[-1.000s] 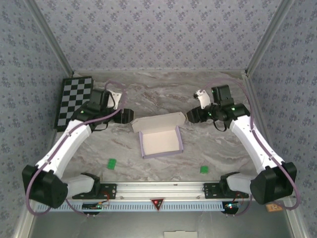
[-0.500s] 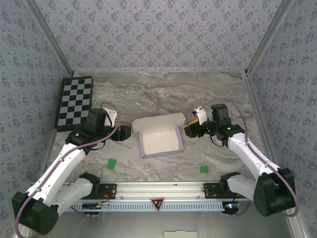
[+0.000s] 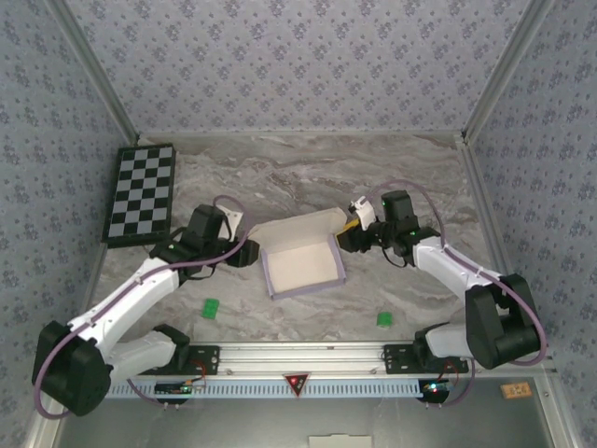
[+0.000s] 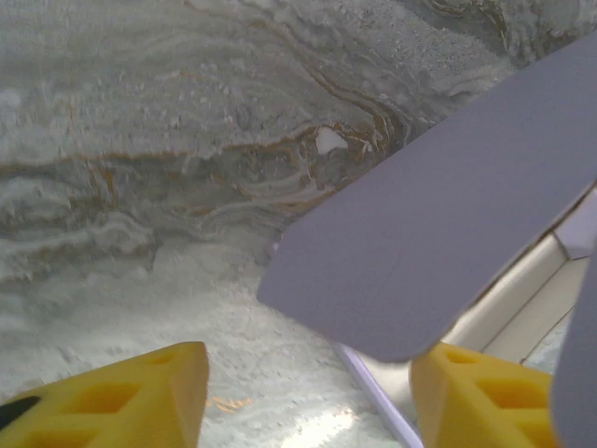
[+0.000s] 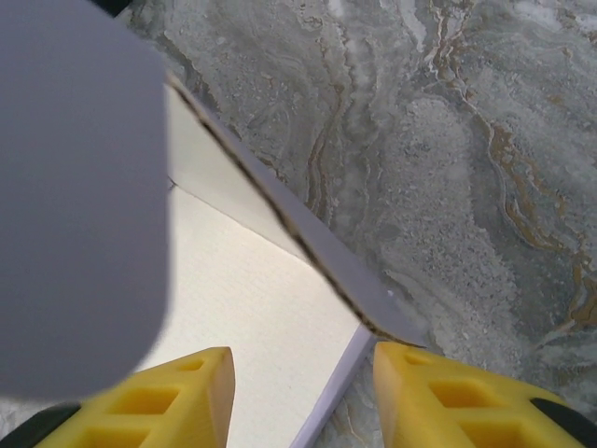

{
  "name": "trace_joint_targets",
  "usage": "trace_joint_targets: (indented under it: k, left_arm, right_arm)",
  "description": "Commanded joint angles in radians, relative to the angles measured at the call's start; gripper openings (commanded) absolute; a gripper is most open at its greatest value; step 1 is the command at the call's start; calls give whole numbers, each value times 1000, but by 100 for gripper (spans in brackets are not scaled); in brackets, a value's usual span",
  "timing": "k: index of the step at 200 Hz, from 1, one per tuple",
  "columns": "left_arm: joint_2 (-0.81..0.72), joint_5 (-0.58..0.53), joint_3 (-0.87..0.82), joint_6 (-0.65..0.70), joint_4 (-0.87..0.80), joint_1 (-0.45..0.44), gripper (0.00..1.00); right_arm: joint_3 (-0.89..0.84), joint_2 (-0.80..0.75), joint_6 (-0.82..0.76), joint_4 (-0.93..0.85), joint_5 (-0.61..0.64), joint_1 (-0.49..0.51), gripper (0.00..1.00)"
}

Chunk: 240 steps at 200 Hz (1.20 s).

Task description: Fold the paper box

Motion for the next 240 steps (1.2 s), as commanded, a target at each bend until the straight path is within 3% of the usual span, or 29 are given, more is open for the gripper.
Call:
trace_joint_targets:
  k: [1, 47, 92, 105, 148, 188, 208, 240]
  left_arm:
    - [26, -57, 78, 17, 3, -15, 52]
    - [18, -129, 85, 0, 0, -21, 40]
    - [59, -139, 123, 32, -6, -21, 32]
    - [69, -144, 135, 41, -10, -22, 31]
    - [91, -154, 179, 62, -29, -21, 24]
    - [132, -149, 222, 41, -7, -21, 20]
    - [161, -162, 253, 28, 9, -21, 17]
    - [218, -230, 301, 5, 44, -21, 13]
  right_arm:
    - [39, -6, -31, 11, -10, 10, 44]
    - [16, -59, -30, 43, 135, -3, 45]
    - [55, -37, -68, 39, 2, -13, 47]
    - [78, -14, -74, 20, -17, -12, 43]
    - [124, 1, -64, -37, 31, 6, 17]
    - [137, -4, 20, -15, 186, 63, 0]
    - [144, 2, 71, 20, 288, 101, 0]
    - [148, 16, 166, 98, 551, 159, 0]
